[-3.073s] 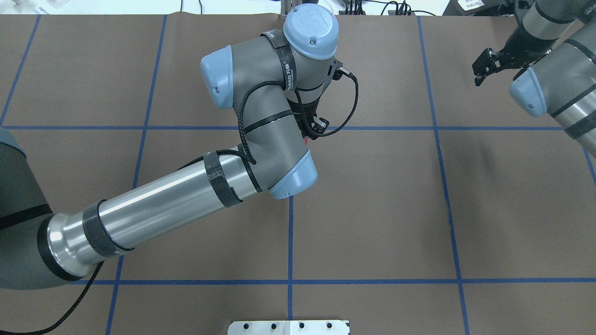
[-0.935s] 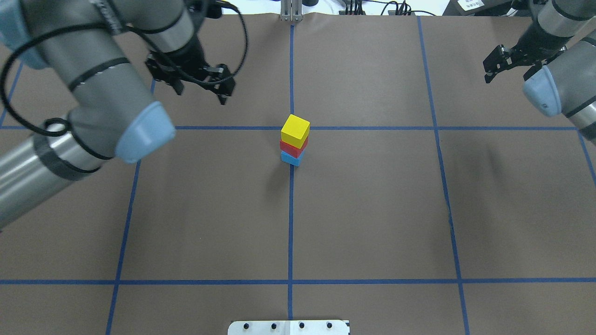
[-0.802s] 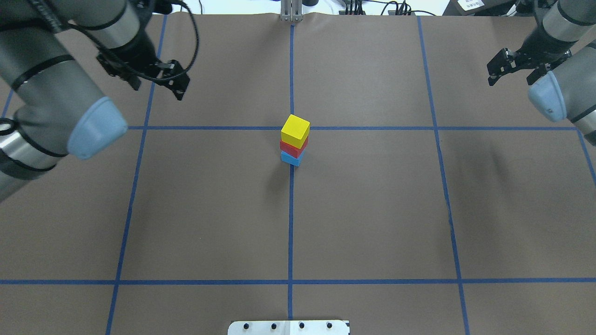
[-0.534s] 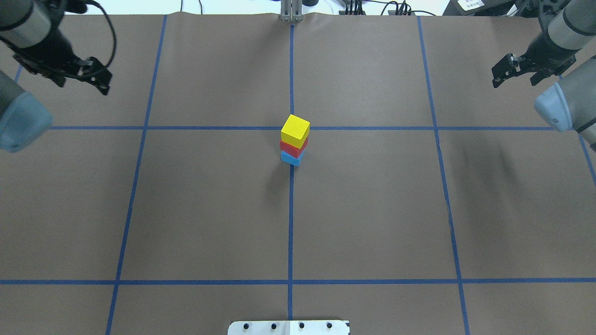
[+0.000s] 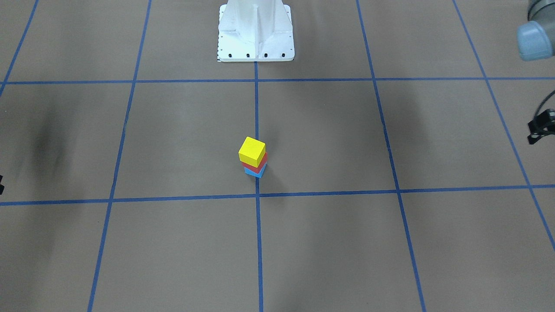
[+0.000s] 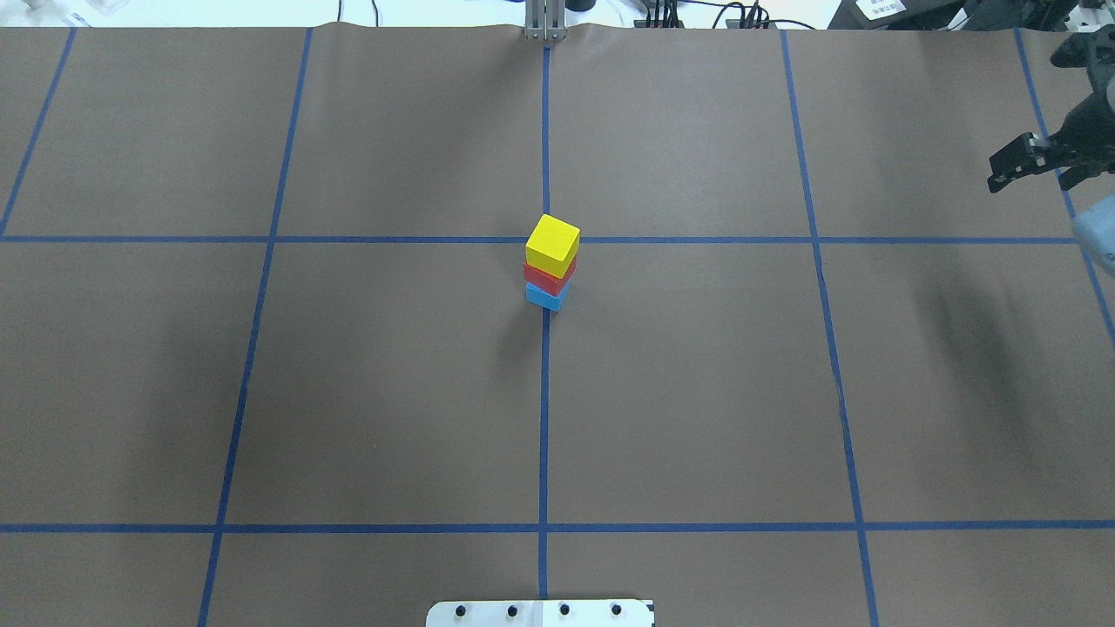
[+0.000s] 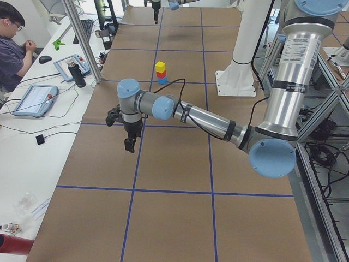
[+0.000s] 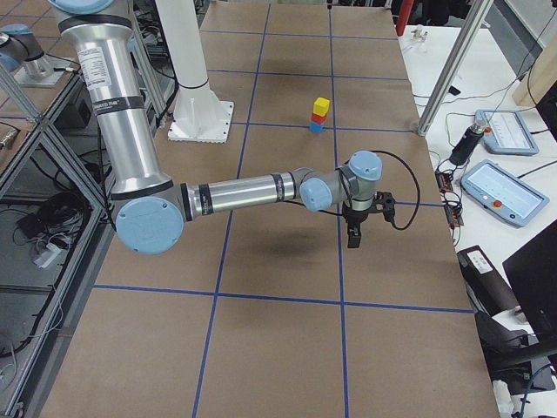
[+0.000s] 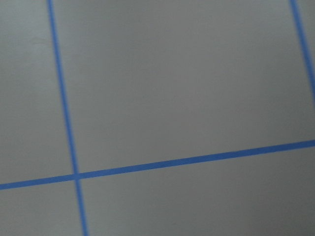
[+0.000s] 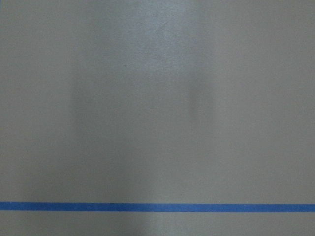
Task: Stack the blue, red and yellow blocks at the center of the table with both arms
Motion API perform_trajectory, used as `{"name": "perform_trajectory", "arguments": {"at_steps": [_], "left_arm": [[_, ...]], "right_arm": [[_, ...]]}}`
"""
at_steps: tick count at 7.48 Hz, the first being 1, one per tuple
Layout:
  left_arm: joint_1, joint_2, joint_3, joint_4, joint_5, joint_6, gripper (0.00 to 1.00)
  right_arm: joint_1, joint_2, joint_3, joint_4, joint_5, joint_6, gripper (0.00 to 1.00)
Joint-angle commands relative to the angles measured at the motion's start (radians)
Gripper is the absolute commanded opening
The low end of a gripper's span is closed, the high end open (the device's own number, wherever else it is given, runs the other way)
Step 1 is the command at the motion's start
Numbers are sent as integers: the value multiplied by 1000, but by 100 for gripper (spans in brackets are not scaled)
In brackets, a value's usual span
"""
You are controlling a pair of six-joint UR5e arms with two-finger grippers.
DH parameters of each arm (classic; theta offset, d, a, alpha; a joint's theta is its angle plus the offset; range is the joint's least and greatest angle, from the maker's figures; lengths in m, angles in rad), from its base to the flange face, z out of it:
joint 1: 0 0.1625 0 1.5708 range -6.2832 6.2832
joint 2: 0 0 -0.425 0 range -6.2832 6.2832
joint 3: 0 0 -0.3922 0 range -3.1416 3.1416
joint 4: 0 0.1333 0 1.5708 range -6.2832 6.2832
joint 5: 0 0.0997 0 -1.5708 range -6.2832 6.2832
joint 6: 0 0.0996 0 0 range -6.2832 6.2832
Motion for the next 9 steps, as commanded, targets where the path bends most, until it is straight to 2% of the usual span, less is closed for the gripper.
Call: {"name": "perform_trajectory", "arguments": {"at_steps": [1, 3, 4, 5, 6, 7, 9], "left_arm": [[-119, 16, 189, -67, -171, 115, 100], [-119, 75, 247, -268, -157, 109, 100], [-119, 77, 268, -305, -148, 107, 100], [-119, 76, 259, -307, -128, 60, 100], [-119, 74, 210, -304, -52, -28, 100], [-119, 95, 146, -284, -36, -31, 100], [-116, 103, 41, -147, -34, -28, 100]], "right_arm": [[86, -56, 3, -7, 57, -98, 100], [143, -66, 20, -73, 93, -98, 100], [142, -92, 45, -77, 93, -99, 100], [146, -107, 52, -78, 93, -99, 100], [149, -121, 60, -80, 93, -99, 100], [155, -122, 60, -86, 93, -99, 100], [166, -129, 65, -101, 93, -99, 100]]}}
